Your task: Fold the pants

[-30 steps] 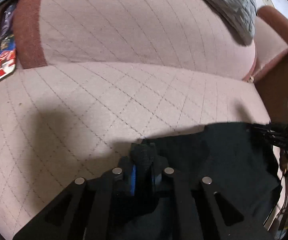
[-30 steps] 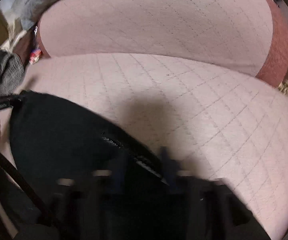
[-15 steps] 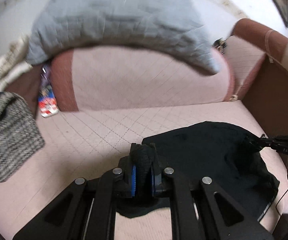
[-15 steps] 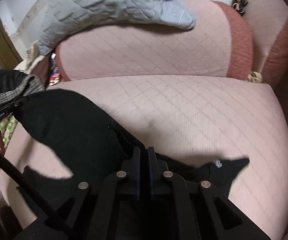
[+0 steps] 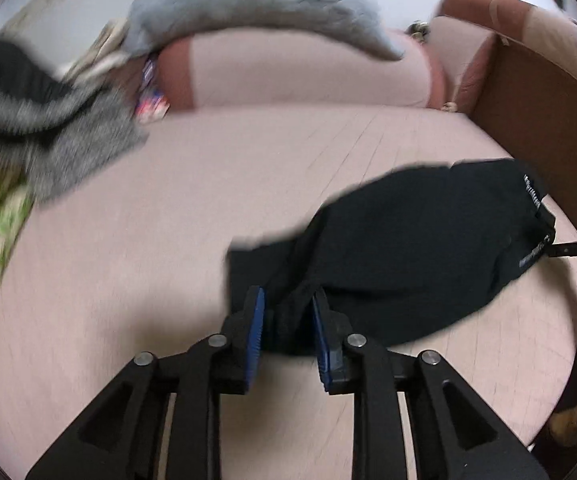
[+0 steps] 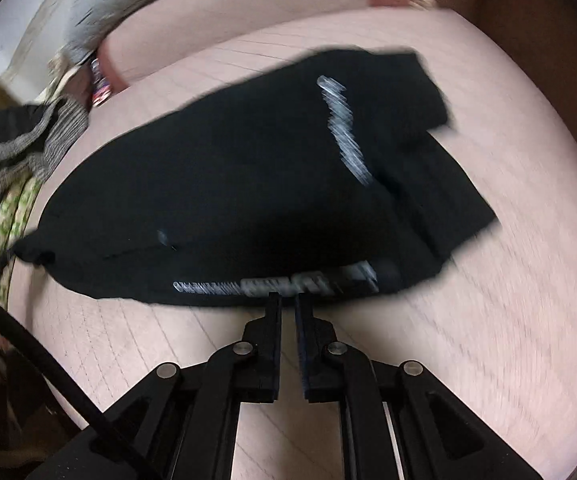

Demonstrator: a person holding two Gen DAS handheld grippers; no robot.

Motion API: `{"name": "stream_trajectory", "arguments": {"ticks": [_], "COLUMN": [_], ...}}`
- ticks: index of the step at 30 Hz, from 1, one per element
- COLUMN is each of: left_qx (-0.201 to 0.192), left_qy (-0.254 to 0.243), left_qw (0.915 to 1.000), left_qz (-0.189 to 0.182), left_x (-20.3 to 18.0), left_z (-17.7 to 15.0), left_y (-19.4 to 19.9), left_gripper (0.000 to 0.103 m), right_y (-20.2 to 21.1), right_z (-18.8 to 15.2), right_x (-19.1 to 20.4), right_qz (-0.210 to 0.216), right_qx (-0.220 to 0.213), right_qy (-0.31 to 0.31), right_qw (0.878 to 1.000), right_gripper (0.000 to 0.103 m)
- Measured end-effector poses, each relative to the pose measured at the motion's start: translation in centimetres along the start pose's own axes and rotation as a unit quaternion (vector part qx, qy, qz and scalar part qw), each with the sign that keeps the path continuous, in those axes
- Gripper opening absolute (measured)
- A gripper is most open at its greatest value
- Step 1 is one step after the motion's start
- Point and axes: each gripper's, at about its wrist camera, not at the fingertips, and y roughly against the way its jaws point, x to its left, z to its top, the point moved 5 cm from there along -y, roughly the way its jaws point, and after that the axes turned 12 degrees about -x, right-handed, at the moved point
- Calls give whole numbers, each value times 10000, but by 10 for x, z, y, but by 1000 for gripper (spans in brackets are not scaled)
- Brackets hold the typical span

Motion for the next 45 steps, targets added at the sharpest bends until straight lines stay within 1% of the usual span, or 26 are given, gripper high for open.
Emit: {"name": "stream_trajectory", "arguments": {"ticks": [2, 4, 7, 9, 11, 12, 13, 14, 15, 16, 17, 20, 22, 23, 24, 25, 26, 29, 31, 33, 35, 37, 38, 40, 41, 45], "left_qx": [23, -77, -139, -100, 103, 347, 488, 690, 693, 625, 487, 359, 455, 420, 409, 411, 405, 355, 246, 203, 195, 92, 30, -105, -165, -313], "left_qy": [479, 1062, 1926, 2378, 2654, 2790, 2816, 2812, 2763, 2673, 2507, 2213, 2211, 2260, 2384, 2500, 2748, 3044, 3151, 3219, 3333, 3579, 3664, 3790, 3847, 4169], "left_qw": [9988, 9943, 9809, 9695, 9607, 9553, 9533, 9508, 9513, 9525, 9545, 9593, 9604, 9611, 9598, 9572, 9508, 9402, 9395, 9416, 9397, 9311, 9278, 9227, 9204, 9064], "left_qz": [-23, -38, -240, -583, -811, -918, -979, -1101, -1181, -1317, -1537, -1715, -1632, -1529, -1421, -1396, -1370, -1483, -1320, -971, -743, -696, -706, -701, -675, -606], "left_x": [15, 33, 50, 51, 44, 36, 28, 15, 8, 2, -10, -22, -20, -15, -7, 3, 13, 35, 52, 69, 85, 98, 102, 109, 112, 124], "left_z": [-8, -9, -5, 1, 3, 0, -3, -8, -9, -8, -9, -15, -17, -18, -20, -19, -24, -28, -31, -37, -42, -42, -38, -35, -37, -38], "left_y": [11, 23, 23, 9, -12, -29, -38, -51, -55, -56, -53, -41, -35, -31, -28, -26, -23, -13, -8, -4, -2, 1, 1, 5, 9, 11], "left_gripper": [35, 38, 45, 52, 57, 56, 56, 53, 26, 12, 9, 9, 9, 13, 24, 29, 32, 32, 32, 32, 32, 32, 32, 33, 35, 37], "right_y": [12, 27, 41, 42, 36, 34, 30, 24, 20, 15, 9, -3, -14, -26, -35, -44, -60, -98, -120, -133, -141, -145, -146, -143, -138, -120], "right_z": [-3, -1, 7, 13, 22, 23, 25, 26, 28, 29, 33, 47, 51, 52, 54, 53, 52, 36, 24, 9, -10, -26, -34, -36, -32, -7], "right_x": [-9, -11, 4, 25, 47, 59, 75, 90, 105, 119, 142, 204, 247, 277, 301, 322, 351, 400, 422, 428, 432, 429, 427, 426, 426, 436], "right_qz": [55, 80, 153, 287, 408, 465, 558, 641, 705, 762, 845, 1231, 1512, 1681, 1778, 1835, 1919, 1941, 1723, 1392, 1126, 822, 673, 655, 704, 1051], "right_qx": [-155, -374, -584, -599, -572, -551, -512, -474, -434, -389, -337, -303, -180, -57, 44, 139, 315, 830, 1056, 1209, 1349, 1321, 1246, 1126, 1059, 685], "right_qy": [-305, -450, -307, -169, -4, 51, 105, 143, 183, 234, 331, 528, 736, 884, 995, 1102, 1254, 1560, 1893, 2206, 2536, 2824, 3032, 2973, 2835, 2348], "right_qw": [9994, 9983, 9977, 9976, 9975, 9974, 9971, 9967, 9964, 9961, 9953, 9905, 9856, 9818, 9790, 9767, 9729, 9649, 9609, 9578, 9512, 9466, 9424, 9459, 9505, 9639], "right_gripper": [20, 33, 34, 35, 39, 39, 39, 39, 39, 39, 39, 39, 43, 44, 45, 45, 45, 45, 45, 45, 45, 44, 40, 12, 8, 8]}}
